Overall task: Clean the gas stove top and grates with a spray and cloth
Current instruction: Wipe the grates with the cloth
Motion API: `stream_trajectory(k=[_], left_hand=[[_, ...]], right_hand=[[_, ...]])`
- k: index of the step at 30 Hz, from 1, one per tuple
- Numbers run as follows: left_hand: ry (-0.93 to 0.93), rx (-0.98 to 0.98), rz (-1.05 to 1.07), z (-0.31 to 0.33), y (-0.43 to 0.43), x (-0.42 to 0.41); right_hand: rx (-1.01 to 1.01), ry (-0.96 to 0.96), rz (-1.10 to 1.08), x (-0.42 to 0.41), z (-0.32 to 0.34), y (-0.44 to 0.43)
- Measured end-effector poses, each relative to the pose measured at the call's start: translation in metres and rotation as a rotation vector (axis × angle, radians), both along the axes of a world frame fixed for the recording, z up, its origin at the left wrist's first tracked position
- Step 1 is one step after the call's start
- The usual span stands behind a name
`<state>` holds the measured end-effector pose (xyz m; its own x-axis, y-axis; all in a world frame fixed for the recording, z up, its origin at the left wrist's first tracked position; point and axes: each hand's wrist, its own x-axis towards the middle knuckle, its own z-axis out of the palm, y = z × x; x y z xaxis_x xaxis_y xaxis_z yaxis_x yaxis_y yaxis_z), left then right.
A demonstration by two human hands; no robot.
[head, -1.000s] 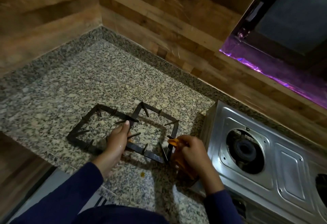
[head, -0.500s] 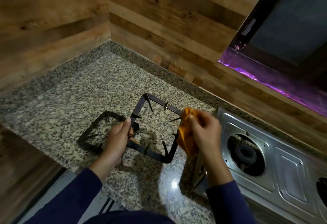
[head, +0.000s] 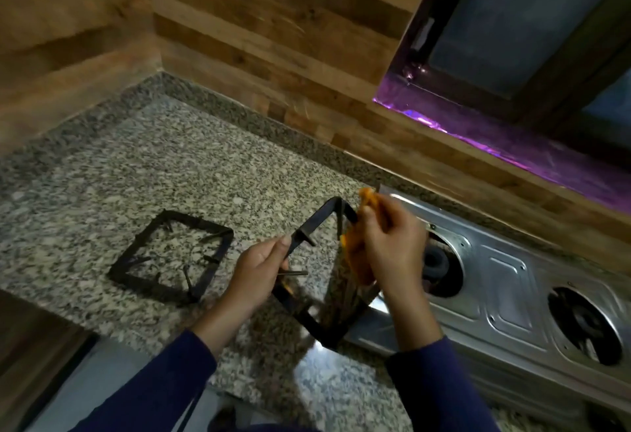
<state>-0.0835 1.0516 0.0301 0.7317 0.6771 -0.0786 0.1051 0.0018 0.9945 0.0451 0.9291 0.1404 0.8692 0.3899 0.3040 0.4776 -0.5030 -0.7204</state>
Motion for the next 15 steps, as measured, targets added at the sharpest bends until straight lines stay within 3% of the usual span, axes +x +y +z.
stream_trajectory(k=[3,6,9,12,15], left_hand=[[-0.003,-0.003,-0.014,0.004,-0.029,0.018],[0.008,-0.028,0.01,0.004,-0.052,0.029],[-0.008,-0.032,-0.015,0.014,-0.068,0.045],[-0.07,-0.063,-0.108,0.027,-0.105,0.075],[-0.021,-0.125,-0.186,0.023,-0.144,0.1]], right_hand=[[-0.172,-0.066,0.033,-0.006,-0.007,-0.016],[-0.05,0.045,0.016,0.002,-0.005,-0.047],[0.087,-0.255,0.1,0.007,0.001,-0.073],[-0.204,-0.408,0.299,0.024,0.004,-0.105],[-0.394,-0.271,0.251,0.041,0.013,-0.155]])
